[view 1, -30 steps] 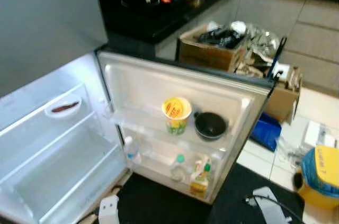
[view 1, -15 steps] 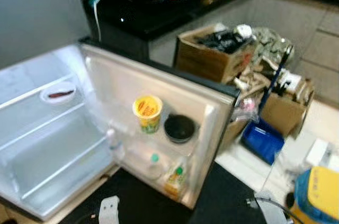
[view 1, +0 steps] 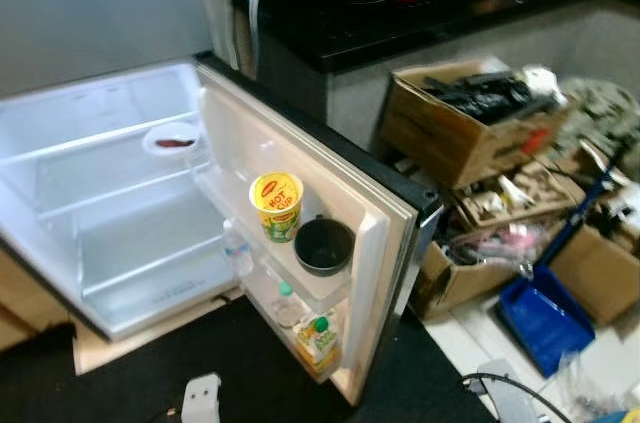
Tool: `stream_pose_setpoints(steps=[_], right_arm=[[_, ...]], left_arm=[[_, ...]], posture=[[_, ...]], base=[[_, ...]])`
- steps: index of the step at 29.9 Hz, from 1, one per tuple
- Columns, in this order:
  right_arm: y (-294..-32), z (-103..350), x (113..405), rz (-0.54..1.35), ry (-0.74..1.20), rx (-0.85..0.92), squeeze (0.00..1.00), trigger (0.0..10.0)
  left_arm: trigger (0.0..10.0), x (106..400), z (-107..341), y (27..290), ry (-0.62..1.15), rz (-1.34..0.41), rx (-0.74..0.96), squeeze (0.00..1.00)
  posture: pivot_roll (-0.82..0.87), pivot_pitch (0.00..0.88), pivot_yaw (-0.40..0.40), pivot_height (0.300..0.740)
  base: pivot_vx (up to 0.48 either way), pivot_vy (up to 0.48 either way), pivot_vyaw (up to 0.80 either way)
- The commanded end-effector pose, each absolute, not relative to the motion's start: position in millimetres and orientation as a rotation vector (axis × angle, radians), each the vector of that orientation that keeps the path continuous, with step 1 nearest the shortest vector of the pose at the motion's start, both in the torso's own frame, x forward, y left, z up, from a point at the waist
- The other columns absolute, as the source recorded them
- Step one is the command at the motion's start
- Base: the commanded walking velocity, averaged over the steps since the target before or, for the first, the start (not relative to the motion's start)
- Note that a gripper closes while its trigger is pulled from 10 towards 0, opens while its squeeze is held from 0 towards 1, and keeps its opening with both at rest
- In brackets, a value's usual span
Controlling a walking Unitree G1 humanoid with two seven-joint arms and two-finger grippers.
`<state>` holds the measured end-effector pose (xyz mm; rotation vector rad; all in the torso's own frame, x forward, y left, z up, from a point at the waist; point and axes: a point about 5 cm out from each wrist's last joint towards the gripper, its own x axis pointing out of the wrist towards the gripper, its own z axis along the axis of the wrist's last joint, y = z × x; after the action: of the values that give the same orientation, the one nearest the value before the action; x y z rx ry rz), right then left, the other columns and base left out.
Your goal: Restocking fridge
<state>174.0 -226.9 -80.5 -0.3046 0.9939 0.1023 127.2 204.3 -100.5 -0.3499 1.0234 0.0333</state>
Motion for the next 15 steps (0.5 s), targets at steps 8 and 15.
stream_pose_setpoints(steps=[8,15], right_arm=[[-230.9,-85.6,160.7,0.077,1.031,-0.285,0.0,10.0],[-227.1,-86.1,161.2,0.117,1.037,-0.273,0.0,10.0]], left_arm=[[10.0,131.1,-100.0,199.9,1.021,0.012,-0.339,0.0],[10.0,131.5,-100.1,199.7,1.019,0.026,-0.349,0.0]], posture=[[-0.05,0.0,-0.054,0.74],[-0.05,0.0,-0.057,0.74]], base=[[0.0,-0.431,0.0],[0.0,-0.339,0.11]])
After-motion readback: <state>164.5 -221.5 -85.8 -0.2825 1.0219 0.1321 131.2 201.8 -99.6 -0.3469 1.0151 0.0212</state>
